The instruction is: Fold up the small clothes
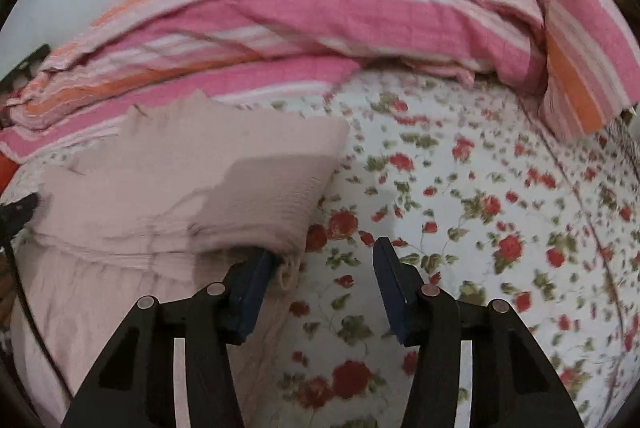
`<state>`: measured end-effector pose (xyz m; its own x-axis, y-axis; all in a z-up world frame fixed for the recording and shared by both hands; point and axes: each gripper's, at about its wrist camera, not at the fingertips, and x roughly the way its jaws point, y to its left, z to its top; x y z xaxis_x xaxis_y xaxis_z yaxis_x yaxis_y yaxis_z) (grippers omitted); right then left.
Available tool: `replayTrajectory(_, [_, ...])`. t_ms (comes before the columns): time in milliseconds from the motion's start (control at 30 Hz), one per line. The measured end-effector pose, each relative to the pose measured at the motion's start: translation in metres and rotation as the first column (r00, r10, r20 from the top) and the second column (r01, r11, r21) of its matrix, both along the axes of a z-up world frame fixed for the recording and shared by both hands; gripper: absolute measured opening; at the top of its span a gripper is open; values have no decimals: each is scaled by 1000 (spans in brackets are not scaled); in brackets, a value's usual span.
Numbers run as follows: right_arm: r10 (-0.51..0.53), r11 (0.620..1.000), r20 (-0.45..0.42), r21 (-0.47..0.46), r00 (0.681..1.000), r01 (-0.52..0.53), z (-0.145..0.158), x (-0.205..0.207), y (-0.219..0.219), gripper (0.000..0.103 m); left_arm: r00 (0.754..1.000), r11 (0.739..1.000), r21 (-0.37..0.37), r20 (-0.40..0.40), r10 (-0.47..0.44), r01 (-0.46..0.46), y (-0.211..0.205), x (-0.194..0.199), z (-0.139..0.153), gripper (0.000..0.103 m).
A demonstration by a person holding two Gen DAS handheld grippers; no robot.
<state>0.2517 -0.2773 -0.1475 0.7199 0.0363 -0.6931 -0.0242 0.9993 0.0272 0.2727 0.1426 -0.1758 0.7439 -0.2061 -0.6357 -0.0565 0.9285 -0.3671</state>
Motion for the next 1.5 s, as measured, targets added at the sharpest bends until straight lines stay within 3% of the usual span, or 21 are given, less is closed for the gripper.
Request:
replayTrajectory(100, [41,999,76,27,996,-43,21,-4,5,65,1000,1000,22,-15,0,0,-3,3,-2,90])
replayTrajectory(167, [37,999,90,25,995,-39,27,6,10,65,1000,999,48,-25,-1,2,-6,6,-3,90])
replayTrajectory(267, [-7,1000,60,28,998,5,16,26,10,65,999,994,109,-35,0,4,-13,7,-7,90])
replayTrajectory(400, [-22,999,-87,25,996,24,-25,47,7,65,999,985,174,-41,-2,9,-20,8,-9,90])
replayTrajectory(533, [-33,998,-51,60,998,36,-18,44,0,65,999,984,179,-44,1,7,-19,8,-10,90])
replayTrajectory(700, [-30,997,-67,75,997,36,-22,47,-2,69,999,972,233,-51,12,1,-27,10,-11,90])
replayTrajectory(833, [-31,998,-79,58,996,36,-23,51,-2,79,999,972,235,-47,17,-6,-27,8,-11,90])
replayTrajectory(933, [-76,997,-69,-12,995,75,-19,49,3,89,999,972,235,-45,19,-8,-27,6,-10,89])
replayTrajectory(1067, [-73,996,-57,-64,996,69,-18,48,10,89,999,972,236,-34,7,1,-29,4,-9,82])
replayTrajectory(1133, [-64,997,-56,-52,996,61,-17,48,10,89,1000,972,235,-29,-2,9,-31,2,-9,77])
replayTrajectory(1367, [-63,998,-29,24,998,64,-18,44,1,89,999,975,220,-35,-9,16,-30,4,-10,77])
replayTrajectory(1500, [-40,996,-64,76,997,45,-22,49,-4,89,999,977,214,-36,-9,16,-29,4,-10,77])
